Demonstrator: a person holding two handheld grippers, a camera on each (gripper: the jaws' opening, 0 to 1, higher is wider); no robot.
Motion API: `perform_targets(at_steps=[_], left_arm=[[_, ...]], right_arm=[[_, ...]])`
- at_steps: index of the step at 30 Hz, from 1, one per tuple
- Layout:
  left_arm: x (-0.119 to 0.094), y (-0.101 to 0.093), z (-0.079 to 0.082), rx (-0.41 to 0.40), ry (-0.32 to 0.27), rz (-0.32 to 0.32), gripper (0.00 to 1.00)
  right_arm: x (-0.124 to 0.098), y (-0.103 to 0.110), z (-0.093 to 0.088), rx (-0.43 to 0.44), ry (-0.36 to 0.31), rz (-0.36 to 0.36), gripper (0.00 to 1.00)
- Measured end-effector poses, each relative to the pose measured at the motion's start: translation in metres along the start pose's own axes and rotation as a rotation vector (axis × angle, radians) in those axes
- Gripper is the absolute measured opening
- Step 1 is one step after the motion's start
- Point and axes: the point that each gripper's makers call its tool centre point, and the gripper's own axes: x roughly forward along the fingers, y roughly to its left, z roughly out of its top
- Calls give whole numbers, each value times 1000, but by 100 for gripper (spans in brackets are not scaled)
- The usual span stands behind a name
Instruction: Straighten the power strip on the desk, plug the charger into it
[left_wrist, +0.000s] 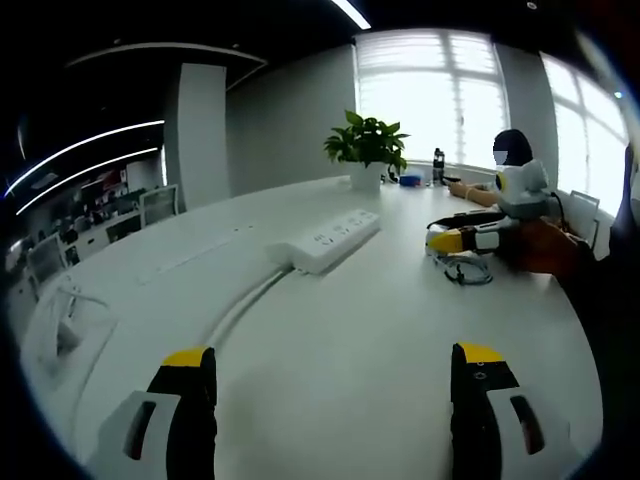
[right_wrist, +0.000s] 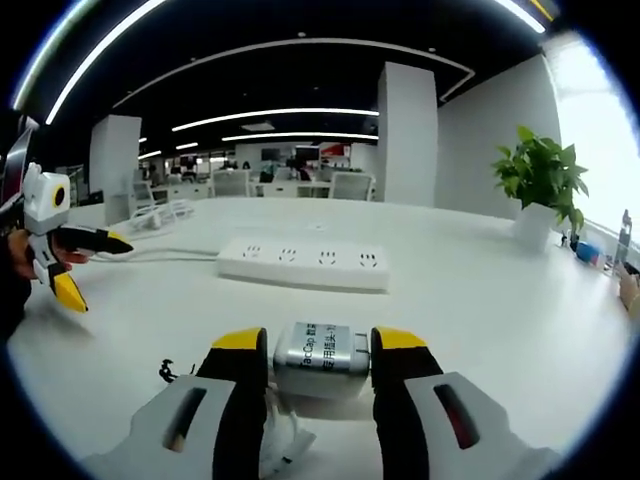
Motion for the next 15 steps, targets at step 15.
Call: perform_targets(at_steps=[15], left_arm=[[-2,0,1,1,-9,-6,99]], right_arm=[[2,1,-1,-44,-10,31,36]])
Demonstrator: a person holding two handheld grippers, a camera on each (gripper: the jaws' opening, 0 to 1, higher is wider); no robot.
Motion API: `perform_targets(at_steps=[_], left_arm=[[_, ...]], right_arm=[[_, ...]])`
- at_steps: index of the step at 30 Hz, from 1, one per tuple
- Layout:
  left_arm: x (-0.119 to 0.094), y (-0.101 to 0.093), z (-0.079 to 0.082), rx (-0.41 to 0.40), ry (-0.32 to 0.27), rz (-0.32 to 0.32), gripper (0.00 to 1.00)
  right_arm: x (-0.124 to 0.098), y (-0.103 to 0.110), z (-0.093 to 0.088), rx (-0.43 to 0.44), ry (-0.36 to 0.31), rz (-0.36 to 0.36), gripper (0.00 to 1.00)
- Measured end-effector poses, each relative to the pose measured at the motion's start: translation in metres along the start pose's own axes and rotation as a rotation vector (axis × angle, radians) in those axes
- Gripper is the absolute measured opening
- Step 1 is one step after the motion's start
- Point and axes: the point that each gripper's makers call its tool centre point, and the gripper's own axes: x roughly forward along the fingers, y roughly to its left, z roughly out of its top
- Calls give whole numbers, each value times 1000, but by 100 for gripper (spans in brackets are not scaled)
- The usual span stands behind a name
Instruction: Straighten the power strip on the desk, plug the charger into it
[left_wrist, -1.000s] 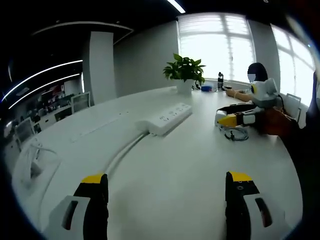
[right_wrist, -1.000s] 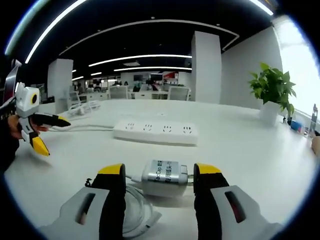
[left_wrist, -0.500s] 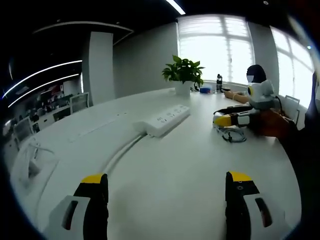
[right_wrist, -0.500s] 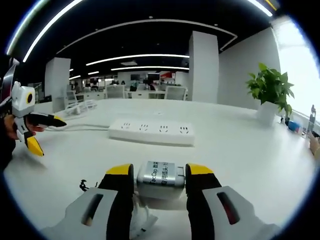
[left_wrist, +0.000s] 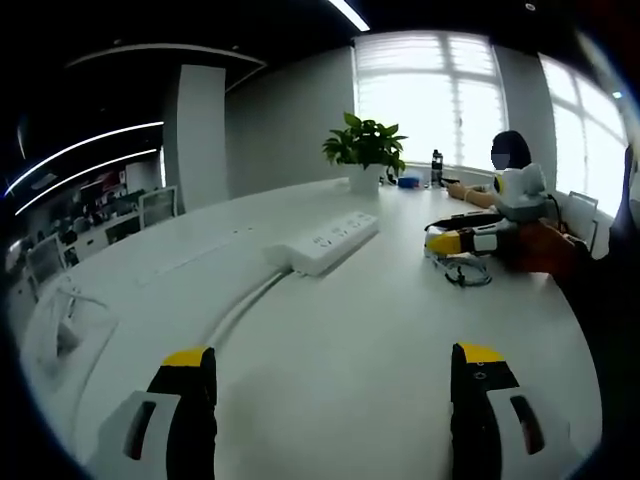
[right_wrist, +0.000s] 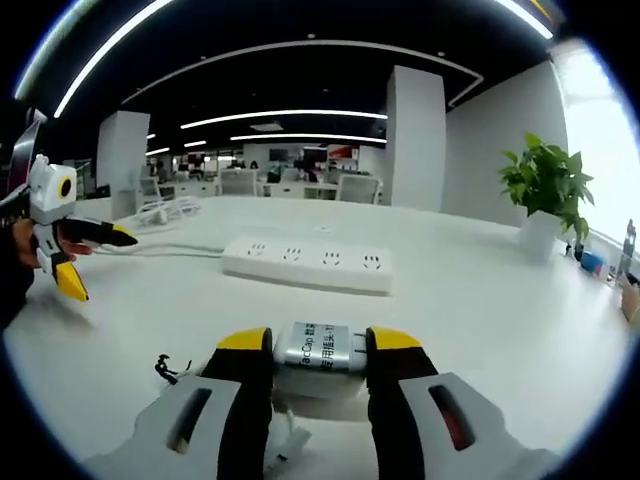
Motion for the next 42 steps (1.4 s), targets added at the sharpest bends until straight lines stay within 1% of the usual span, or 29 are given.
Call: perform_targets(at_steps=[9,13,17,21,24,27,34,38,42], left_arm=[[2,2,-3,5,12,10,99],[2,0,-3,8,12,10,99],[3,-3,-5,15,21,8,99],[3,-2,-6,27,28,14,99],[2,0,-4,17,20,17,99],[2,0,-5,20,22,16,99],[1,-1,-5,21,26,18,99],[-2,2,-4,17,23,28,99],[-4,0,-4,17,23,29,99]], right_arm=[[3,-1,1,-35,-21,93,36],[3,0,0,-70,-28,127,36],[2,0,0,-81,-32,160,35],[2,2,1,-119,-41,220,35],[2,4,0,-139,-45,247,35],[1,6,1,-170,-54,290,36],[2,10,2,-201,-72,402,36],[2,12,3,-214,-77,461,36],[1,15,3,-229,-80,513,36]])
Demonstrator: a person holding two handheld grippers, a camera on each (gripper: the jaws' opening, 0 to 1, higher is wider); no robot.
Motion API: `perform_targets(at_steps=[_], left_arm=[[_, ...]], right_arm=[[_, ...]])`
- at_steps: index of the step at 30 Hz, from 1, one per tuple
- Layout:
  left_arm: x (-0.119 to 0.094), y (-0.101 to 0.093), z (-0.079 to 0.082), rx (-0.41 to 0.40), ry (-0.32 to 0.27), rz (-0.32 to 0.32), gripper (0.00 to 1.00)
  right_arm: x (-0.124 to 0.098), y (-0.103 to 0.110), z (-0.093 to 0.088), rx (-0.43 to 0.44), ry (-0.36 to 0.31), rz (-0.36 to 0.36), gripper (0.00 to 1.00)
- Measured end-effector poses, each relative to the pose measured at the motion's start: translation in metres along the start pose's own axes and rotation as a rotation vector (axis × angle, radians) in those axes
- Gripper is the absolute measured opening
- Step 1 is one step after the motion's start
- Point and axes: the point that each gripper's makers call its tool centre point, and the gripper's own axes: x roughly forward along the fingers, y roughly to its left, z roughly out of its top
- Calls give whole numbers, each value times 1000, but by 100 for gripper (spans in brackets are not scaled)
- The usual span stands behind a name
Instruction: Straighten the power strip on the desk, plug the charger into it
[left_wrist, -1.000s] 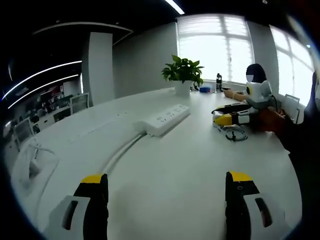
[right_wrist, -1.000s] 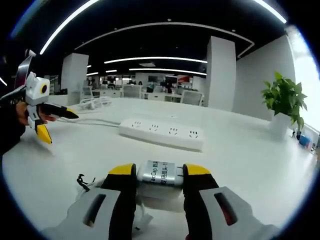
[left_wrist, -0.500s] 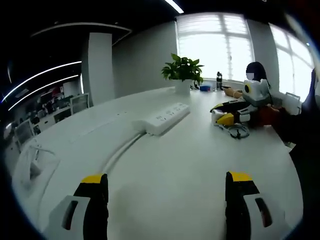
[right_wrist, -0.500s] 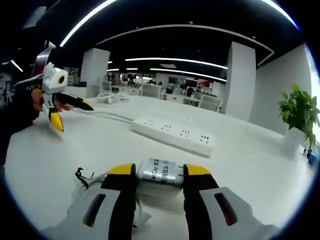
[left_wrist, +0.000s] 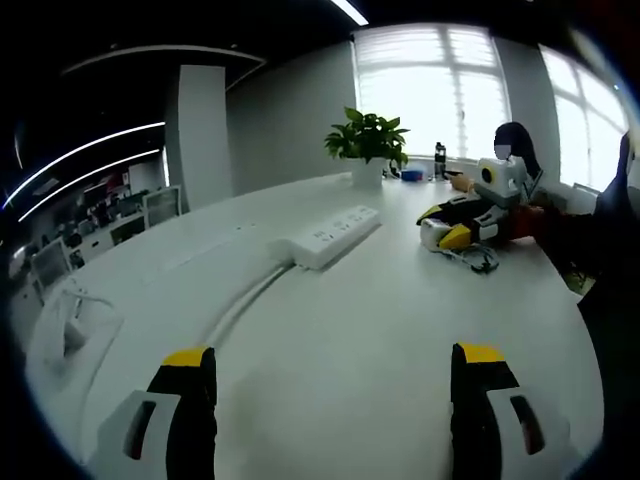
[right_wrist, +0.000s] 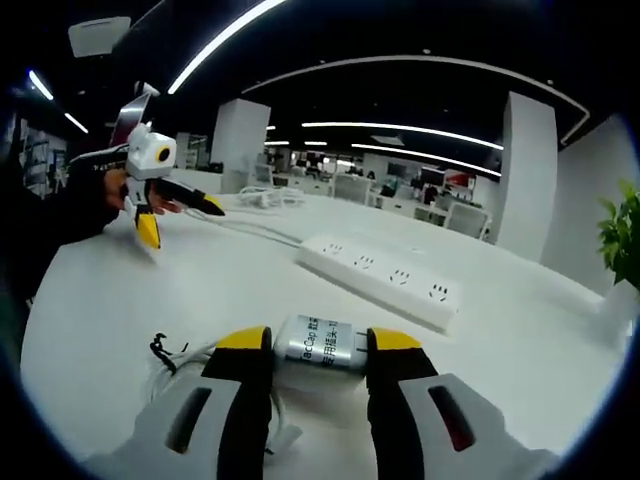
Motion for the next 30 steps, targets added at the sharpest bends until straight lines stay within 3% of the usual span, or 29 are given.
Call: perform_targets(at_steps=[7,14,30], left_arm=[[-1,-3,-5,-6,7,-4,99],[-3,0,-9,-5,15,8,99],[-7,4,-18,-18,33,28,99]], right_arm=[[1,4,1,-37,-31,136,36],[3,6,2,-53,-42,204,36],[2,26,4,-108,-105,442,36]])
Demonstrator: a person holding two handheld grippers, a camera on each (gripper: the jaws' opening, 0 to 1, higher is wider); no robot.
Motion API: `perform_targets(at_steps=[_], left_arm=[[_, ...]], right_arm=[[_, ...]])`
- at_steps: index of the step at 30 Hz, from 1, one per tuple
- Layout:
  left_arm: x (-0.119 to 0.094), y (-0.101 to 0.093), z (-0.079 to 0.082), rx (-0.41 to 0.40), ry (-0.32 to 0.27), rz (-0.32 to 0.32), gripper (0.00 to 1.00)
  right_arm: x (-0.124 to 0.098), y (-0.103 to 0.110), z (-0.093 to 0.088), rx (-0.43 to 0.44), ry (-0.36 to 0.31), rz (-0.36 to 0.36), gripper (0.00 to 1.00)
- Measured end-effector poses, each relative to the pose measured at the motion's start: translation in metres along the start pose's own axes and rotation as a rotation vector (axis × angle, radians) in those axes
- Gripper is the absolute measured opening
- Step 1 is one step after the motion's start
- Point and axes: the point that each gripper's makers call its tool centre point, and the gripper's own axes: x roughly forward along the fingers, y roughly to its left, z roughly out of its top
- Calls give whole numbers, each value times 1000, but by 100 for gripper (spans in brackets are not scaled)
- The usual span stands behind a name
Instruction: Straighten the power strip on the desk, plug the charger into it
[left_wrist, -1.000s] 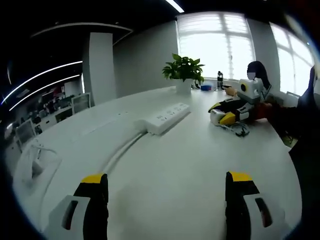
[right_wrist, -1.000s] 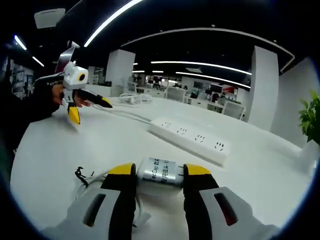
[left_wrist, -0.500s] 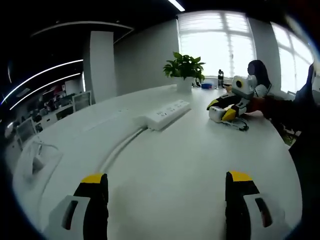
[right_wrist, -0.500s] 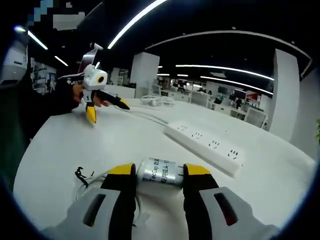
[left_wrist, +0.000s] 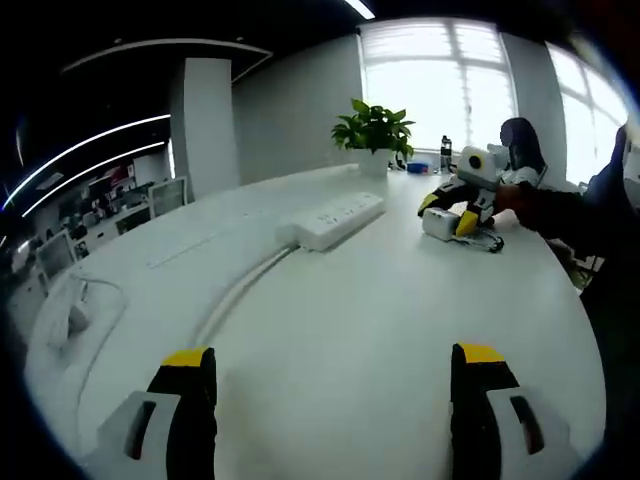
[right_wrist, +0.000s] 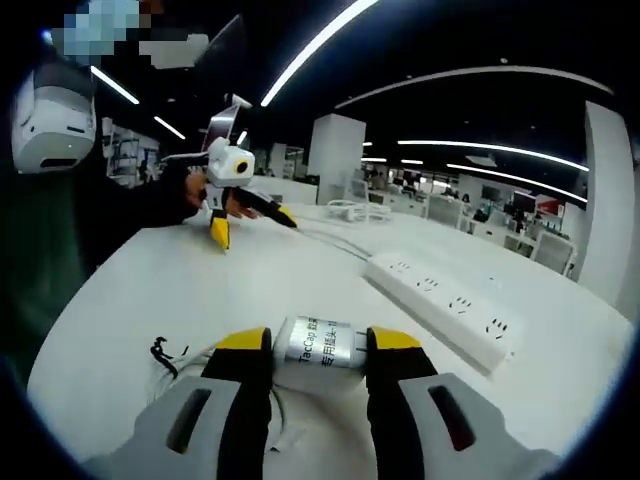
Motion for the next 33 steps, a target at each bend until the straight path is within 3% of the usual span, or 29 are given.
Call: perform_targets(at_steps=[33], left_arm=[[2,-1,-3,2,1,-3,99]], right_arm=[[-10,18,1,-81,-69,320,36]])
